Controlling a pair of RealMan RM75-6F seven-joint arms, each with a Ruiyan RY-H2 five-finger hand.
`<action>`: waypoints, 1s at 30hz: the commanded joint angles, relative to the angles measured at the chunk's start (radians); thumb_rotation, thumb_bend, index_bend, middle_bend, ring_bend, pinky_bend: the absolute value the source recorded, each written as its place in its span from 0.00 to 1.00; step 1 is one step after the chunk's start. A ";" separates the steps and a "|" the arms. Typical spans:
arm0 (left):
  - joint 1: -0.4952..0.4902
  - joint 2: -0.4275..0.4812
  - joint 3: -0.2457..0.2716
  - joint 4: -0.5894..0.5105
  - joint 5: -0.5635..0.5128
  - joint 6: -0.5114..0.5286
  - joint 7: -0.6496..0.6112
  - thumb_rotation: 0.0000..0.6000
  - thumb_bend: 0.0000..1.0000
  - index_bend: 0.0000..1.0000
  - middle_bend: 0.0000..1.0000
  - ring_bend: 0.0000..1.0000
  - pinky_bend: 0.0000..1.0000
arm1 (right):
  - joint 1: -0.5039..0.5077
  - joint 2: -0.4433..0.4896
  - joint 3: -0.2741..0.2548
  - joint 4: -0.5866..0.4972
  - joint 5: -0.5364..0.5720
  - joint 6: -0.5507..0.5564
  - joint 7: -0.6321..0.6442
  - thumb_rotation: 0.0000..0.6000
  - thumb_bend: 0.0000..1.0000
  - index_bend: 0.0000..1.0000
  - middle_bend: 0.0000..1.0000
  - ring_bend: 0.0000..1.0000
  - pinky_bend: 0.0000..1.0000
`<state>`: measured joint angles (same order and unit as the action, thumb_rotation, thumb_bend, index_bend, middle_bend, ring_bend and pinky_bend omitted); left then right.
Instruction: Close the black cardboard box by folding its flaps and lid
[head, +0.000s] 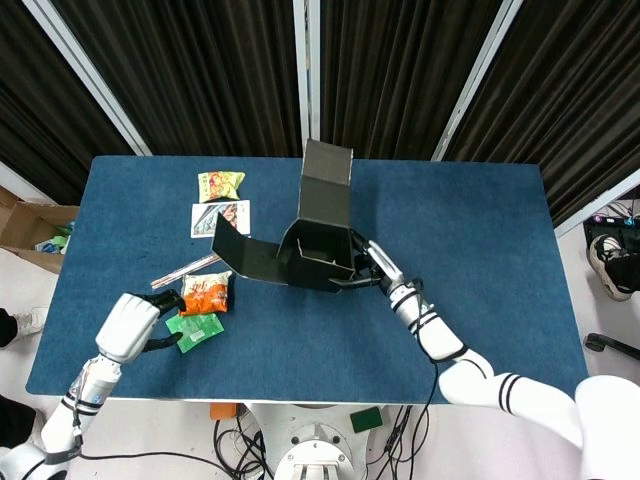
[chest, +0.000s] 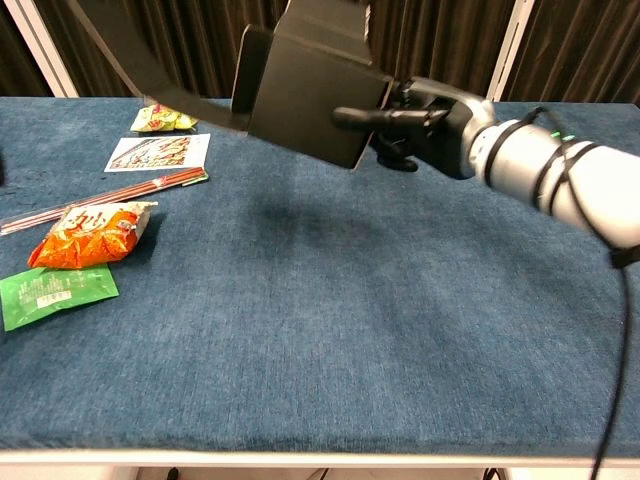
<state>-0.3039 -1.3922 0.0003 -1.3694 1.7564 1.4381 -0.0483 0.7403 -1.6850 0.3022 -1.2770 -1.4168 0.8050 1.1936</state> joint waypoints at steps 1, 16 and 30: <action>-0.052 -0.041 -0.011 0.050 0.021 -0.027 -0.031 1.00 0.15 0.46 0.44 0.76 0.97 | -0.036 0.062 -0.038 -0.068 -0.052 0.044 0.067 1.00 0.32 0.45 0.47 0.85 1.00; -0.239 -0.098 -0.071 0.095 0.211 0.082 -0.019 1.00 0.26 0.41 0.43 0.77 0.98 | -0.061 0.093 -0.128 -0.109 -0.104 0.125 0.052 1.00 0.27 0.44 0.46 0.85 1.00; -0.362 -0.152 -0.109 0.068 0.211 0.037 0.005 1.00 0.22 0.40 0.43 0.77 0.99 | -0.041 0.061 -0.159 -0.080 -0.117 0.151 0.062 1.00 0.27 0.43 0.46 0.85 1.00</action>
<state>-0.6622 -1.5402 -0.1085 -1.3030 1.9677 1.4781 -0.0437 0.6982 -1.6234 0.1440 -1.3582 -1.5337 0.9555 1.2546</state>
